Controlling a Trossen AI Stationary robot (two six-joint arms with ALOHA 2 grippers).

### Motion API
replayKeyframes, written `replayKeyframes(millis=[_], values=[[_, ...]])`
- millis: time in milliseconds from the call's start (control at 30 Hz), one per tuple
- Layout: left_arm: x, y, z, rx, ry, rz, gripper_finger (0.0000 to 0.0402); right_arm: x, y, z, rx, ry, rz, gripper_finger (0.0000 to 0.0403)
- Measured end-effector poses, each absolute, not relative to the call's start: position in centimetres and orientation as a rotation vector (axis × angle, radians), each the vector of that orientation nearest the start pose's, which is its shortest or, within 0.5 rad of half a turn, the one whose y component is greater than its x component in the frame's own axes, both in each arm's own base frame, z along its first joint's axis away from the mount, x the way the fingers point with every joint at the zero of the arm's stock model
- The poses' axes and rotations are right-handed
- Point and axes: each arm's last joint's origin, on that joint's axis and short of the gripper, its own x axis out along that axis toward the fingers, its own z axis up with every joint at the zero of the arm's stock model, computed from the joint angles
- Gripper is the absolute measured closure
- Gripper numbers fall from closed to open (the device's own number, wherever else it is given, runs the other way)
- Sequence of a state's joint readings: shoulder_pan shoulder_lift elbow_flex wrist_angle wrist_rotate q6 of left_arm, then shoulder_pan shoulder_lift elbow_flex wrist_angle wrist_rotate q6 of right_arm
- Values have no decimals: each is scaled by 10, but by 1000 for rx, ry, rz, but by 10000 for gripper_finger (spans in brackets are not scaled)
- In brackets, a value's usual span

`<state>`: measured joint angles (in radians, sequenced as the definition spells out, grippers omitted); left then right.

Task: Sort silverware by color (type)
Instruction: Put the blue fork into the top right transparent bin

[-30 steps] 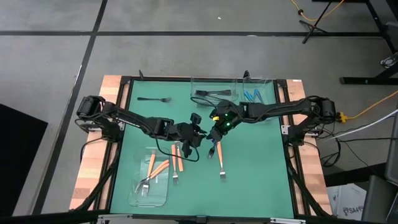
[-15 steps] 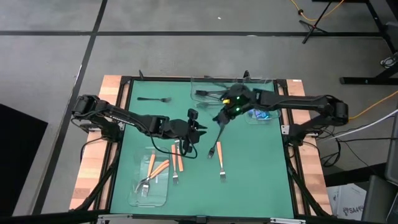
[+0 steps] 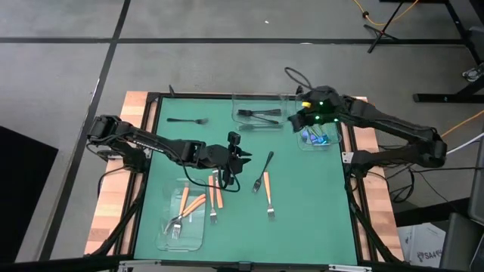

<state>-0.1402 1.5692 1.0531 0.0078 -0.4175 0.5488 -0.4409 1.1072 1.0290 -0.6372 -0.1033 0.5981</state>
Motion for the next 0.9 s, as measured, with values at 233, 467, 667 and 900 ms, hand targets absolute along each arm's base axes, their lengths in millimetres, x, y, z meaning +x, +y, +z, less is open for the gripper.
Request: replayKeyframes(millis=[233,467,667,900], values=[[343,-37,253,674,556,131,326,170,-99,316,728,663,-765,403],[343,-36,253,674,556,131,326,153,-105,307,678,776,-937,403],[343,-37,253,655,554,136,326,145,-110,282,679,846,-1028,403],[343,-37,253,627,548,127,326,135,-119,240,717,889,-1100,403]])
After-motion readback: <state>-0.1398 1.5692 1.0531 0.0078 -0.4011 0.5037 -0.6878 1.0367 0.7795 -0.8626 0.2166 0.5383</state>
